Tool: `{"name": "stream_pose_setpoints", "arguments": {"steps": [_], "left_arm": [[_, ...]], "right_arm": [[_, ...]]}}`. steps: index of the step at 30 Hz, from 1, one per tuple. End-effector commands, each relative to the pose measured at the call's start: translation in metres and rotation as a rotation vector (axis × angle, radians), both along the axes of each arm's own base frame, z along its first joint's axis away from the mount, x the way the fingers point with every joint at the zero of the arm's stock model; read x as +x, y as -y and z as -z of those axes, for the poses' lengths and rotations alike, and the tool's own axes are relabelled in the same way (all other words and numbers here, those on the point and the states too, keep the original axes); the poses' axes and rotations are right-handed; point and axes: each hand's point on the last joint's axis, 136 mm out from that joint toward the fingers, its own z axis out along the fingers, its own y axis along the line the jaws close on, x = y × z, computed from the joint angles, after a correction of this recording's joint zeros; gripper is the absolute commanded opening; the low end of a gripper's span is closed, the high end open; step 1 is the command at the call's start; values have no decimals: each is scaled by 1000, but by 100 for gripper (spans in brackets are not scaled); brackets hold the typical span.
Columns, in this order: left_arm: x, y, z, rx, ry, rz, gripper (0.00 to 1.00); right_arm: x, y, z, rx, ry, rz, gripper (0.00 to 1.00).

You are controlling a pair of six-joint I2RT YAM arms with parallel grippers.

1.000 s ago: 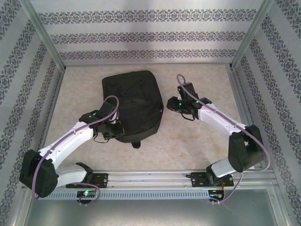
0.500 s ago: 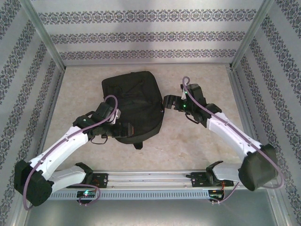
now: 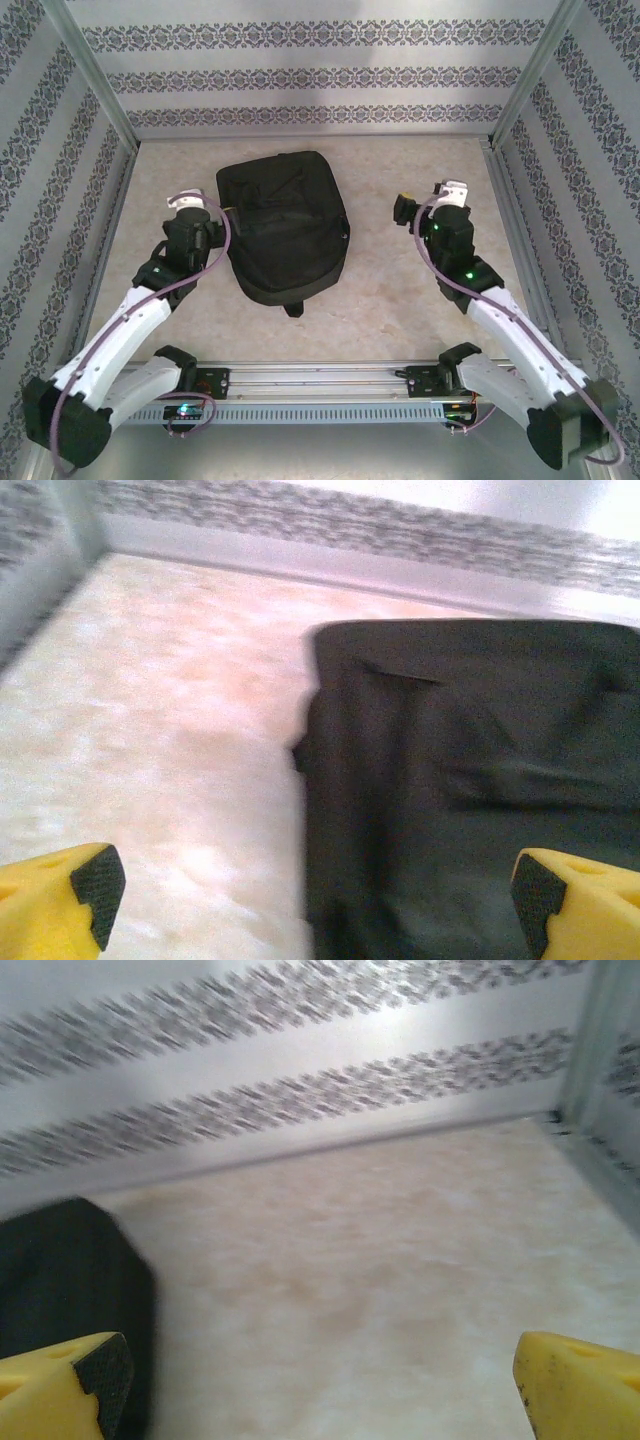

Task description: Pack the student bag

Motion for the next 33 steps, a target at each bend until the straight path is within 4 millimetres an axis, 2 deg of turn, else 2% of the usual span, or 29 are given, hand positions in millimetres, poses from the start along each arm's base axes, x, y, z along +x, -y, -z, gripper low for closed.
{"name": "stream_pose_setpoints", "arguments": {"steps": [1,4,6,8,10,13,16,17,19,21,23,24,25,26,28,33], "left_arm": [[18,-42,-6,145,152,-94,100],[7,-77,15,221,195,-172,100],[3,-89,37,197,168,-190,100],[8,-82,58,154,152,-124,100],[15,-70,74,128,163,-59,100],[20,-72,94,58,229,-93,100],[38,-57,95,122,220,26,100],[42,-58,104,123,225,22,100],[42,-58,114,125,282,24,100],[41,-56,125,116,221,40,100],[57,-54,126,122,166,55,100],[64,-51,127,127,162,76,100],[66,-50,131,114,116,84,100],[67,-54,133,113,83,57,100],[68,-54,130,126,126,58,100],[67,-55,132,121,104,55,100]], "right_arm": [[8,25,-3,-198,38,65,98],[10,40,6,-228,49,111,98],[14,47,22,-222,31,109,98],[19,46,49,-209,-24,42,98],[22,58,72,-162,-72,80,98],[27,69,96,-139,-91,92,98],[33,75,108,-100,-30,79,97],[34,76,109,-77,15,62,97],[32,72,121,-70,42,-1,97],[36,62,129,-74,68,-69,98],[43,55,143,-67,77,-108,98],[49,50,138,-65,99,-141,98],[51,41,144,-75,35,-197,98],[59,42,145,-84,-40,-193,98],[60,52,144,-84,10,-113,98],[60,52,145,-89,-10,-118,98]]}}
